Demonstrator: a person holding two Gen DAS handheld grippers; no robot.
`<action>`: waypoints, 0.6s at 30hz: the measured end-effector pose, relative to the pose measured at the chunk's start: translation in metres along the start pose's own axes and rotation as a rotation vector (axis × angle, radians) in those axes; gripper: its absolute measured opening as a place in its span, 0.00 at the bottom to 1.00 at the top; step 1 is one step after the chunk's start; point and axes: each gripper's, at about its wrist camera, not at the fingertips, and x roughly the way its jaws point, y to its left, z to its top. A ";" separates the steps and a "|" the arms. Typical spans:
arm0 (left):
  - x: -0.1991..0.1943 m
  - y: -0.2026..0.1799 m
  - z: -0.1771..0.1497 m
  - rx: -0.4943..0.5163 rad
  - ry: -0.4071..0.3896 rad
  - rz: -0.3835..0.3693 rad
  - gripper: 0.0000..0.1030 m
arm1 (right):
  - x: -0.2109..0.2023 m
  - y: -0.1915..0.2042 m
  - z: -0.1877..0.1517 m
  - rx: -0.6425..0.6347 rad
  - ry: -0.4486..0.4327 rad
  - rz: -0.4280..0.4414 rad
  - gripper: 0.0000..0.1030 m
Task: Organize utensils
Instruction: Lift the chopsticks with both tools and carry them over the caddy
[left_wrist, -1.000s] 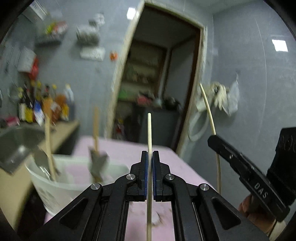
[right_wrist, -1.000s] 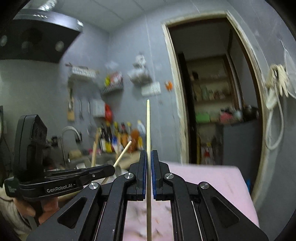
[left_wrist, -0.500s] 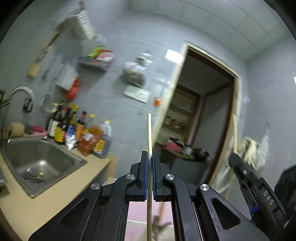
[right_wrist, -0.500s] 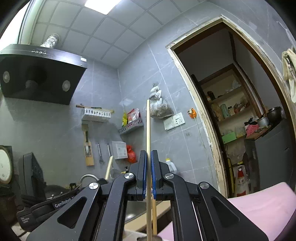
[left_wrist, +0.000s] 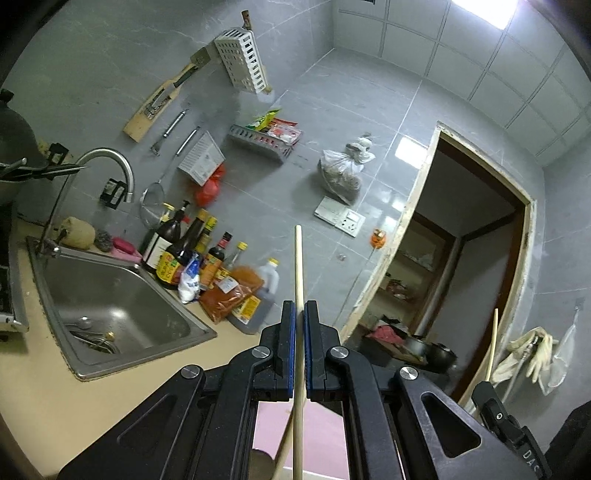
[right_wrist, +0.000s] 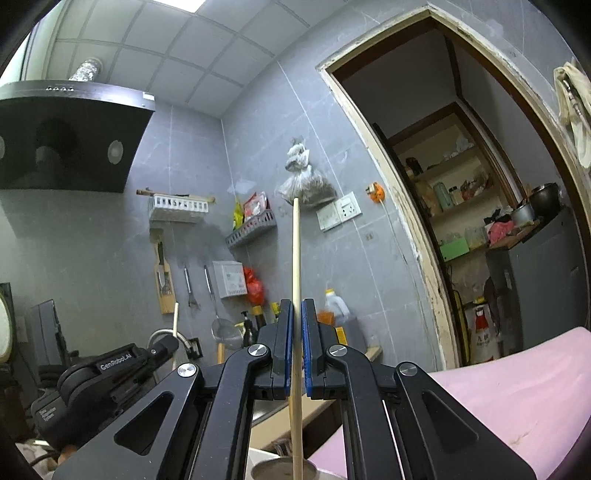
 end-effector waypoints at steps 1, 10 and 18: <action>0.001 0.000 -0.003 0.004 0.001 0.007 0.02 | 0.001 0.000 -0.001 0.000 0.005 0.002 0.03; -0.001 -0.010 -0.027 0.086 0.011 0.032 0.02 | 0.010 -0.003 -0.019 -0.007 0.062 -0.007 0.03; -0.007 -0.017 -0.046 0.173 0.031 0.029 0.02 | 0.009 -0.003 -0.031 -0.024 0.113 -0.018 0.03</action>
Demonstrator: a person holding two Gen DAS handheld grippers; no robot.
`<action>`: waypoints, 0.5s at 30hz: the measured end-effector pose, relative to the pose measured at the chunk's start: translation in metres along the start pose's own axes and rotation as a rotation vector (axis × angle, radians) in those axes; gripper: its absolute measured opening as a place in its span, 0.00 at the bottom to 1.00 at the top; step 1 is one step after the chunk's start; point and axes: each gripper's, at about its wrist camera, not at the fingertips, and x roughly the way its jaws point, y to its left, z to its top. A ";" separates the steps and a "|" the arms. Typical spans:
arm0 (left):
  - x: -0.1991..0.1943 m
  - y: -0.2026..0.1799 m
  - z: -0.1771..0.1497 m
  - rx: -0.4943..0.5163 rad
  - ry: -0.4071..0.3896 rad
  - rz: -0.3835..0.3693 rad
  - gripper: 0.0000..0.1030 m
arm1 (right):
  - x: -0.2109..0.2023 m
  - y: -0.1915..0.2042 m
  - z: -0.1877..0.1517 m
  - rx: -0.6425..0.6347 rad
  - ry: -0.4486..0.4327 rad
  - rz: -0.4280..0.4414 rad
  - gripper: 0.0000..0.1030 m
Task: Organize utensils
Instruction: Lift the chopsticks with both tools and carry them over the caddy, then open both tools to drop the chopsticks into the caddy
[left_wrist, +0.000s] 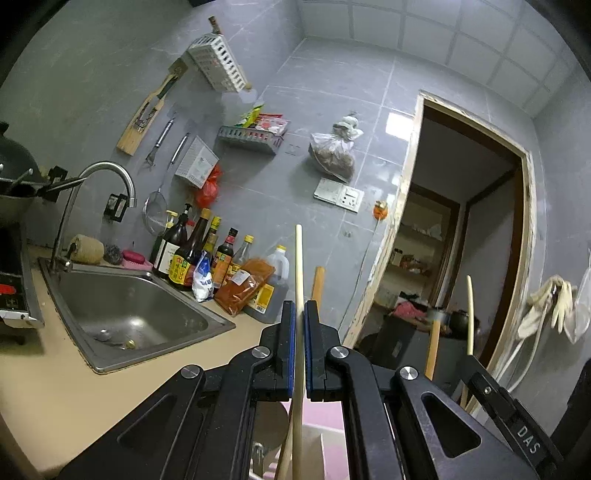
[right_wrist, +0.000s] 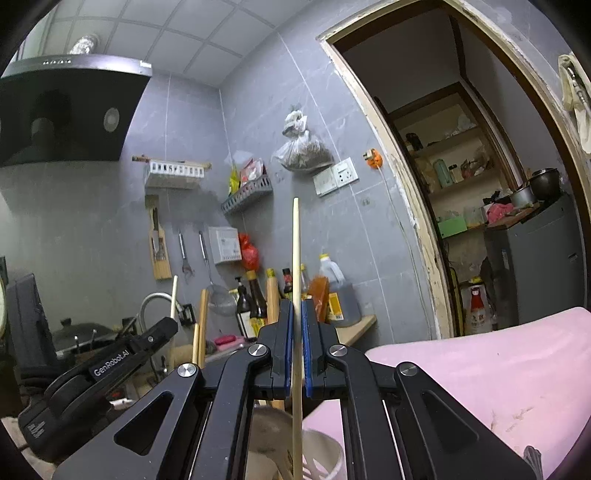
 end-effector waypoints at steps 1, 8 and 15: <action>0.000 -0.002 -0.002 0.012 0.009 -0.001 0.02 | 0.000 0.000 -0.001 -0.002 0.006 -0.001 0.03; -0.001 -0.011 -0.014 0.059 0.048 -0.035 0.02 | 0.001 0.001 -0.004 -0.004 0.035 0.012 0.04; 0.000 -0.013 -0.015 0.044 0.091 -0.077 0.03 | 0.002 0.001 -0.003 -0.005 0.039 0.024 0.05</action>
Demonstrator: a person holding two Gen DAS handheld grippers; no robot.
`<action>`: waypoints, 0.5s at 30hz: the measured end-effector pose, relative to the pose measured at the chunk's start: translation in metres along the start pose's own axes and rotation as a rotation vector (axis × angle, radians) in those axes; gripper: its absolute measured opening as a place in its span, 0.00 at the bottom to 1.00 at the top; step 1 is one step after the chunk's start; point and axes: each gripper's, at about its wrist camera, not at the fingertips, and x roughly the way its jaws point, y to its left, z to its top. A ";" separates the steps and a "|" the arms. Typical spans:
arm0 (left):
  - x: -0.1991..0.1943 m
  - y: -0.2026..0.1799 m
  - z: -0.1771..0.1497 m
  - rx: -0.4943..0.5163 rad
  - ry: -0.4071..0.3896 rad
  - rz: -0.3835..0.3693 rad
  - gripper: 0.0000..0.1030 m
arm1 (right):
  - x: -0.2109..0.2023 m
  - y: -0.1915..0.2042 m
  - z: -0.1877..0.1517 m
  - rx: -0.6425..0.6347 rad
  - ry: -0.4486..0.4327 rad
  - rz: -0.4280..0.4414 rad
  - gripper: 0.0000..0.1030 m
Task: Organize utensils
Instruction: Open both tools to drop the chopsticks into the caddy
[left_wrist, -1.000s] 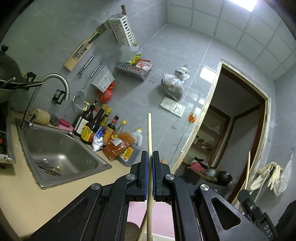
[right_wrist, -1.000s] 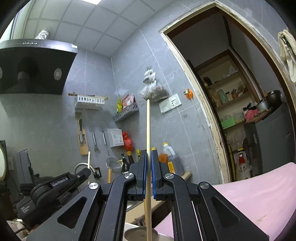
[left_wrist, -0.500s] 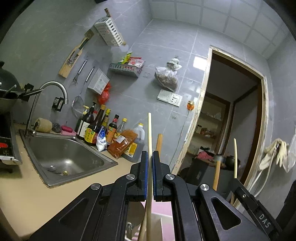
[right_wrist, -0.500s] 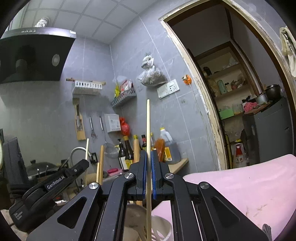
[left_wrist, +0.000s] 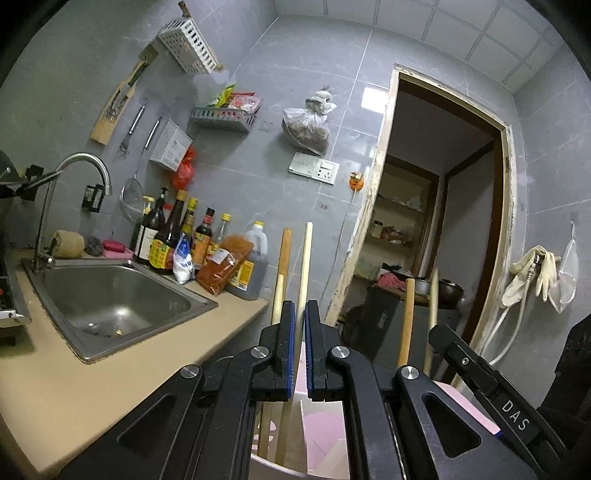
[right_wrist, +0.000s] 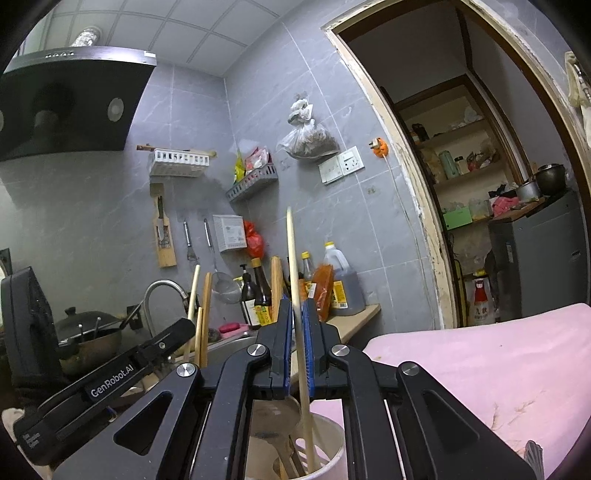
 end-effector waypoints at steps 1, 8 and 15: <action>0.000 0.000 0.000 -0.002 0.001 0.001 0.03 | 0.000 0.000 0.000 0.000 -0.002 0.001 0.05; -0.003 0.003 0.003 -0.025 0.007 -0.013 0.04 | -0.003 0.000 0.001 -0.003 -0.013 -0.004 0.19; -0.009 0.003 0.008 -0.038 0.001 -0.039 0.20 | -0.014 0.003 0.011 -0.010 -0.057 -0.040 0.25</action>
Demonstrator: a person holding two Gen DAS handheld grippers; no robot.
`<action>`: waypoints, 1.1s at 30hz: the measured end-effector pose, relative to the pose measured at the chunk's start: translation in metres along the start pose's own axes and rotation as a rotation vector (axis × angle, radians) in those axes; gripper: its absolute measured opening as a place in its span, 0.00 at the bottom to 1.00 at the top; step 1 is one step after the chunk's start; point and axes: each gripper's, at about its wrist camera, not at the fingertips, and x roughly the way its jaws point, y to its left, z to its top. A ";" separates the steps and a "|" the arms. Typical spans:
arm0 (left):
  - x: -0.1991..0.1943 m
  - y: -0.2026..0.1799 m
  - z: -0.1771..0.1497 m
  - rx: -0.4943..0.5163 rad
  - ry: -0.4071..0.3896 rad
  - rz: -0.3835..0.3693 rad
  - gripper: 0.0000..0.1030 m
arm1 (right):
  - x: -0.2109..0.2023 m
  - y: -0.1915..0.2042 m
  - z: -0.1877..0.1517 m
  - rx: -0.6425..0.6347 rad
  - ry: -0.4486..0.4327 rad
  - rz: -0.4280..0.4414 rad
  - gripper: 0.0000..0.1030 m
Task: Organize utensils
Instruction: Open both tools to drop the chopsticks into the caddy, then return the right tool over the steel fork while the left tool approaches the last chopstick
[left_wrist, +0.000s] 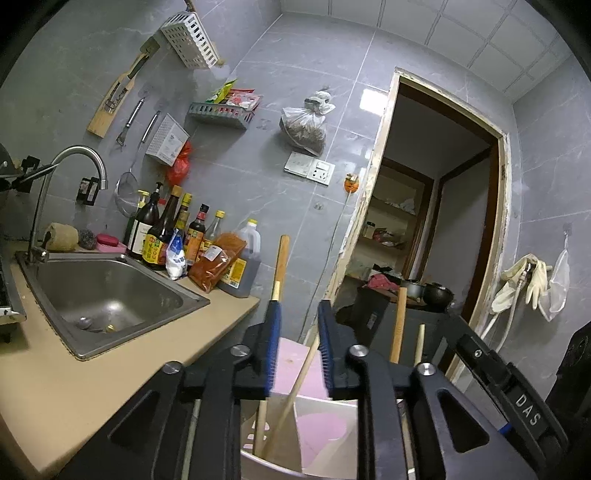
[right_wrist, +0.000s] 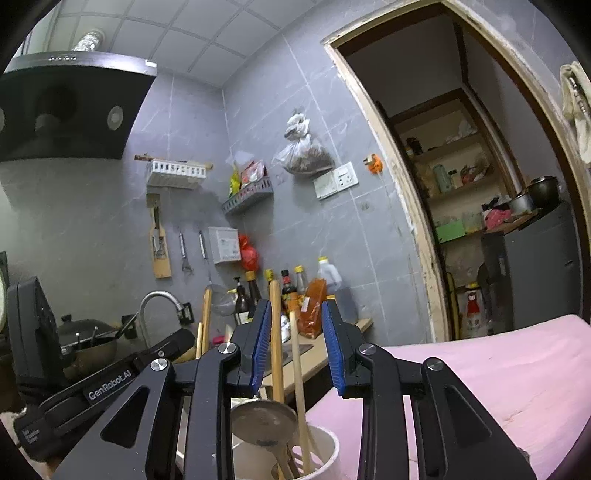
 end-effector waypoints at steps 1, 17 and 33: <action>0.000 0.000 0.001 -0.002 0.001 -0.004 0.23 | -0.002 0.000 0.002 0.003 -0.006 -0.009 0.25; -0.022 -0.047 0.003 0.080 0.119 -0.147 0.75 | -0.080 -0.033 0.038 -0.062 0.046 -0.238 0.73; -0.021 -0.124 -0.069 0.211 0.601 -0.368 0.76 | -0.163 -0.097 0.037 -0.115 0.360 -0.409 0.76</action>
